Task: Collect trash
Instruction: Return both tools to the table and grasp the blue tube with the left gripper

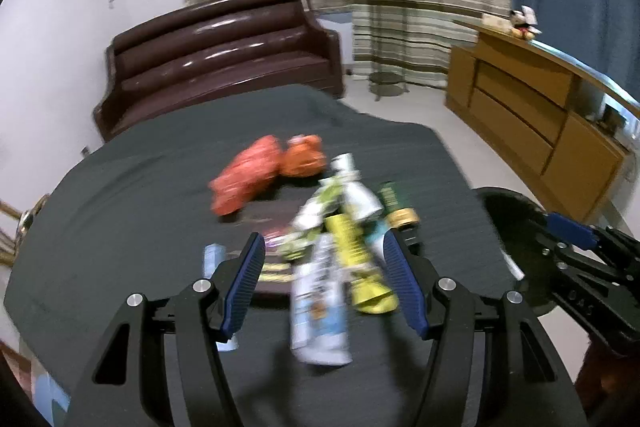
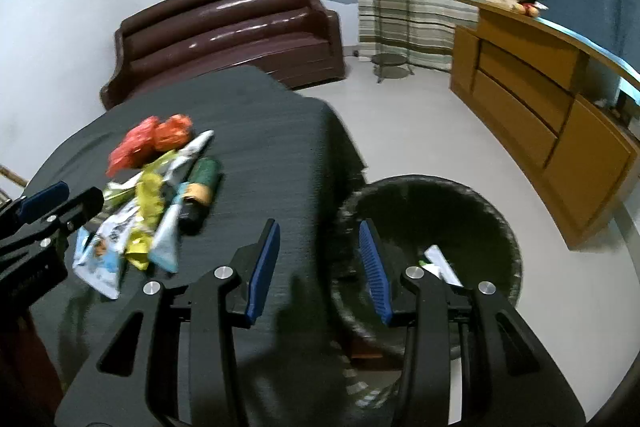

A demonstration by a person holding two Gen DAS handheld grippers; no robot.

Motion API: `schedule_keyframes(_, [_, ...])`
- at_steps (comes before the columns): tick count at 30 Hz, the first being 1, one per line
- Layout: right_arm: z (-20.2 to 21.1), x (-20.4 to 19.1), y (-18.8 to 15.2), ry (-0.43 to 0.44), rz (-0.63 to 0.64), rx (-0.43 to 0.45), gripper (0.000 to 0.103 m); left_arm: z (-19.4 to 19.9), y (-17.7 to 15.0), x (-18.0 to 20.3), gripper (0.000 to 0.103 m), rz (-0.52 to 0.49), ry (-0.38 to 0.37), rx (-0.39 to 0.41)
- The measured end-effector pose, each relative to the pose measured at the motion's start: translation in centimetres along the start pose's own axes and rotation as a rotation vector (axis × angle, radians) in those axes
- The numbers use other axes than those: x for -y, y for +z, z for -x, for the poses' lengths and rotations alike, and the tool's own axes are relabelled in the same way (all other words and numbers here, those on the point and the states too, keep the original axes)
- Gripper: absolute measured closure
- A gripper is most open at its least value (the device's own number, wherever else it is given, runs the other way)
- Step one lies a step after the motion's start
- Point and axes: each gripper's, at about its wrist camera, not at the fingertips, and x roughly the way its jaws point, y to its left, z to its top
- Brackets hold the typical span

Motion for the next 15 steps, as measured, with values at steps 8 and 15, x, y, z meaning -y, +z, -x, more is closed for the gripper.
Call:
schedule_keyframes(8, [-0.1, -3.5, -0.6, 0.037, 0.045, -0.016, 0.063, -0.2, -2.6, -5.3, 0.043, 0.077, 0.069, -0.043])
schedule_keyframes(15, [-0.4, -4.9, -1.2, 0.043, 0.057, -0.035, 0.063, -1.4, -4.0, -7.1, 0.043, 0.106, 0.073, -0.101])
